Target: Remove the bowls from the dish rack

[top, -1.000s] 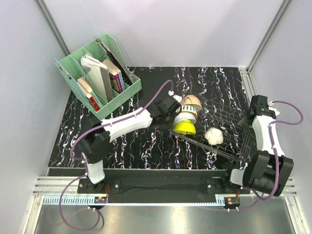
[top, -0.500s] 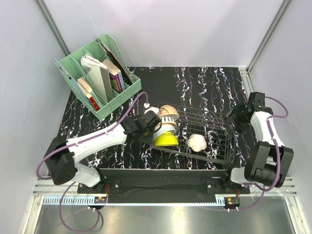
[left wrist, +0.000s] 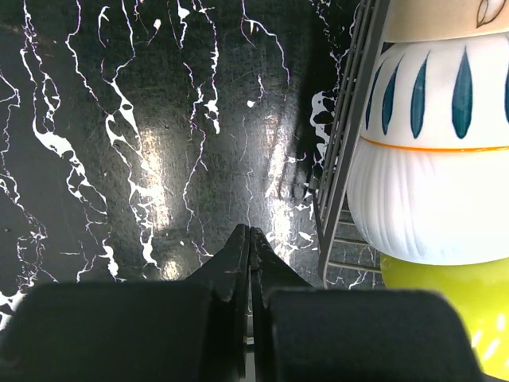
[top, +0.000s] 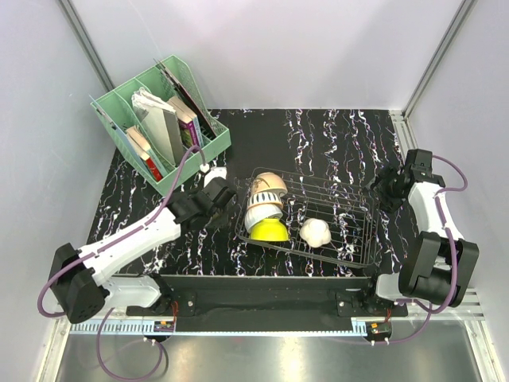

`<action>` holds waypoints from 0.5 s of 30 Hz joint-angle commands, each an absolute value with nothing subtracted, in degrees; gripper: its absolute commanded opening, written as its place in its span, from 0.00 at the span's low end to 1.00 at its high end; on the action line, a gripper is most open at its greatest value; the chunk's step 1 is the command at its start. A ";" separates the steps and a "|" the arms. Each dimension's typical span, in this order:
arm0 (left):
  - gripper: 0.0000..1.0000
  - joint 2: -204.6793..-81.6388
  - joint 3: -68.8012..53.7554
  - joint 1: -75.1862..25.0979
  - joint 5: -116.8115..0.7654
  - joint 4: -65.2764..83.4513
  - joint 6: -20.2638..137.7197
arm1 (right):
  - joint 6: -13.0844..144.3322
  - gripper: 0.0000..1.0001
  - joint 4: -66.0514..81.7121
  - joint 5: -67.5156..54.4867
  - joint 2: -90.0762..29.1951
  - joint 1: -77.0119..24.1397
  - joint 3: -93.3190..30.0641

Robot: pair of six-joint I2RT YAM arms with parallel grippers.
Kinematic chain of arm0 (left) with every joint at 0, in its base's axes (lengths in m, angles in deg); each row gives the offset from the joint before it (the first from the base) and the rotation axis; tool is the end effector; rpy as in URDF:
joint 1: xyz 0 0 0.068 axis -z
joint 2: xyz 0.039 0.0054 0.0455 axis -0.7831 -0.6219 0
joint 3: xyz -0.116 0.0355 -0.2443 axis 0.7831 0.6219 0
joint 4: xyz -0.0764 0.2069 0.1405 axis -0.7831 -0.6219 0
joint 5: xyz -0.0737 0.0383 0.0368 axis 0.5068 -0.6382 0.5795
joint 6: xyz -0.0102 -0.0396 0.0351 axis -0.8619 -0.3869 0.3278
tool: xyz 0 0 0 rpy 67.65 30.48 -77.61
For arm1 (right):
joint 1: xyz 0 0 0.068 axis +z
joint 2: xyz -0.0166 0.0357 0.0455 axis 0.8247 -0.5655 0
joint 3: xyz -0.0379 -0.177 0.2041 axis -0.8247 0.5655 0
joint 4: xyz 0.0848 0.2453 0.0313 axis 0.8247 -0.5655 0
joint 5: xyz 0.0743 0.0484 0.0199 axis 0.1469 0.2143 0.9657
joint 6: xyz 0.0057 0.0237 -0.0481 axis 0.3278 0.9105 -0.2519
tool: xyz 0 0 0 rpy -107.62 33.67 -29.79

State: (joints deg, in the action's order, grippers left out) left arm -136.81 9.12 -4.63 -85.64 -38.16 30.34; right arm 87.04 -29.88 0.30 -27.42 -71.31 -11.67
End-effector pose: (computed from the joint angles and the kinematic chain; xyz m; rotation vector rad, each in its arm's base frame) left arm 0.1684 -0.1627 0.2692 0.0323 2.5166 -0.1735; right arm 0.2602 -0.0642 0.2394 0.9045 2.4732 0.4066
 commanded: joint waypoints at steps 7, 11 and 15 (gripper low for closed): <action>0.24 -138.94 5.15 -4.70 -86.24 -37.40 32.16 | 87.55 0.43 -26.29 3.33 -32.85 -68.14 -16.02; 0.35 -138.86 5.06 -4.61 -86.32 -37.31 32.69 | 88.60 0.37 -25.41 2.02 -35.05 -65.15 -17.69; 0.40 -139.12 5.06 -4.61 -86.76 -37.31 33.92 | 90.01 0.33 -23.22 1.75 -37.16 -62.34 -18.13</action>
